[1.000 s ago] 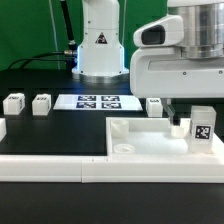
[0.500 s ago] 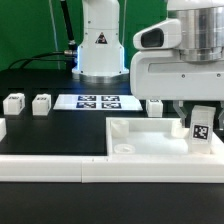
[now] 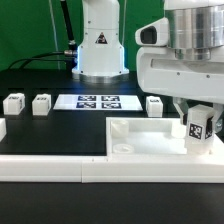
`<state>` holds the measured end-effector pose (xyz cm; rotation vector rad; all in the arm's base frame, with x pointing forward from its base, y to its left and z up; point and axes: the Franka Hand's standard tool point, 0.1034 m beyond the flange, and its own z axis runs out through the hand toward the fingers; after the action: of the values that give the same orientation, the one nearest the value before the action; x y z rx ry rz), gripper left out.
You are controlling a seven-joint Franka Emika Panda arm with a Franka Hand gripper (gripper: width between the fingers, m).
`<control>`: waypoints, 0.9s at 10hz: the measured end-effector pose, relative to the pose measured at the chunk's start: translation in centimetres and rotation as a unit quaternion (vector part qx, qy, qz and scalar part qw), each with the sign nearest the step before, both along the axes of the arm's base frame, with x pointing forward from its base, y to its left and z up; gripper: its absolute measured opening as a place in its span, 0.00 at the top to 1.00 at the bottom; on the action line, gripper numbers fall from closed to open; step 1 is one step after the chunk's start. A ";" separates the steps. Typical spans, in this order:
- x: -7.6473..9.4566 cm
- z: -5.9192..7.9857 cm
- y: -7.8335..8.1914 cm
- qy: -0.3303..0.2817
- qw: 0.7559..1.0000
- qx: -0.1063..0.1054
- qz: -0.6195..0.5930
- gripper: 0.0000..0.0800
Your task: Assemble square table
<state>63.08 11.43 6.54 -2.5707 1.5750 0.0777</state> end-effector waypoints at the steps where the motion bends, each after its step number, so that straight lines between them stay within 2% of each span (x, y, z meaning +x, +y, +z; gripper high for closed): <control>1: 0.0 -0.1 -0.1 0.005 0.999 0.006 -0.054 0.64; 3: 0.0 -0.1 0.2 0.028 0.981 0.024 -0.193 0.64; 6: 0.0 -0.1 0.2 0.036 0.968 0.027 -0.246 0.64; 8: 0.0 -0.1 0.2 0.045 0.950 0.031 -0.306 0.64; 9: 0.0 -0.1 0.1 0.054 0.932 0.037 -0.356 0.64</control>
Offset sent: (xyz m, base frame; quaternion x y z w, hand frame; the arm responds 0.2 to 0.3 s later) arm 0.0059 -0.0013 0.0077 0.0338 0.0217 0.0640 0.9971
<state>63.07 11.53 6.46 -1.8152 2.3787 0.2003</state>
